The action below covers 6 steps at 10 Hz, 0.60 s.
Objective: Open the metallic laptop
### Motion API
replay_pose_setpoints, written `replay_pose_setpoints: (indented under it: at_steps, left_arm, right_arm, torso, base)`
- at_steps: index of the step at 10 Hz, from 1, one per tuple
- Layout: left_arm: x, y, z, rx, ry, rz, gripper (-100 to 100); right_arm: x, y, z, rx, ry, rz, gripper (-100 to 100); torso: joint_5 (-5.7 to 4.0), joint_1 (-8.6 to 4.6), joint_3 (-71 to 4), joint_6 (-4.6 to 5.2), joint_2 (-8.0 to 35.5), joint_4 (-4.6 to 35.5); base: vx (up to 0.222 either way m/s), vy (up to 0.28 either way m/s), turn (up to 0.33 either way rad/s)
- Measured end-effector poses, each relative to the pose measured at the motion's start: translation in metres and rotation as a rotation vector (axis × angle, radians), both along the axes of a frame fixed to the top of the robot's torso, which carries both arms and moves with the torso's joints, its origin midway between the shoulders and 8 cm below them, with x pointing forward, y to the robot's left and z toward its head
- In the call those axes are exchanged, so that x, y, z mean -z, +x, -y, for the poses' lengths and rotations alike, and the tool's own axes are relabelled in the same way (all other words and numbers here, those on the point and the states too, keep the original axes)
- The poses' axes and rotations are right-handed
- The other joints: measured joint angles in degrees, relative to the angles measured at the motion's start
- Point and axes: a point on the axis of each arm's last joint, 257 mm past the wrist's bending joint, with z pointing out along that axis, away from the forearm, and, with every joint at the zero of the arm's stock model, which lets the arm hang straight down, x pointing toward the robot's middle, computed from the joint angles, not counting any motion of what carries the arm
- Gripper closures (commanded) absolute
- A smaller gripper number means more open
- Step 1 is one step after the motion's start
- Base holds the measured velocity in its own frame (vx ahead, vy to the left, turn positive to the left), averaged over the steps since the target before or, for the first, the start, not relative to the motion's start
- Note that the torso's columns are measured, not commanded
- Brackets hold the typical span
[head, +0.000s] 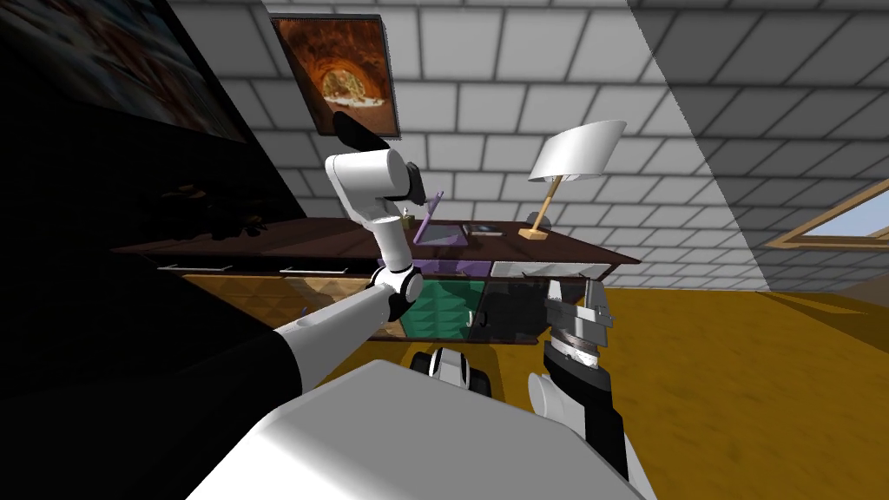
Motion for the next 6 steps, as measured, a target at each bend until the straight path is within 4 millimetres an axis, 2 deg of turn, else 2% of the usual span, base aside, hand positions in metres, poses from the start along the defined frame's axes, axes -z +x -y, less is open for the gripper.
replay_pose_setpoints:
  at_steps: [2, 4, 6]
  left_arm:
    - [0.008, 0.007, 0.012, 0.017, 0.067, -0.028, -100]
    - [0.017, 0.016, 0.034, 0.056, 0.104, -0.058, -100]
    - [0.014, 0.015, 0.035, 0.057, 0.107, -0.057, -100]
  right_arm:
    - [0.0, 0.0, 0.0, 0.0, 0.0, 0.0, 0]
    - [0.0, 0.0, 0.0, 0.0, 0.0, 0.0, 0]
    - [0.0, 0.0, 0.0, 0.0, 0.0, 0.0, 0]
  torso:
    - [-0.05, -0.14, 0.08, 0.0, 0.1, 0.05]
    - [-0.04, -0.09, -0.13, -0.01, -0.23, -0.06]
    - [0.01, 0.01, -0.35, -0.02, -0.58, -0.16]
  base:
    - [-0.106, -0.032, -0.043]
    - [-0.046, -0.02, -0.012]
    - [0.073, -0.008, -0.02]
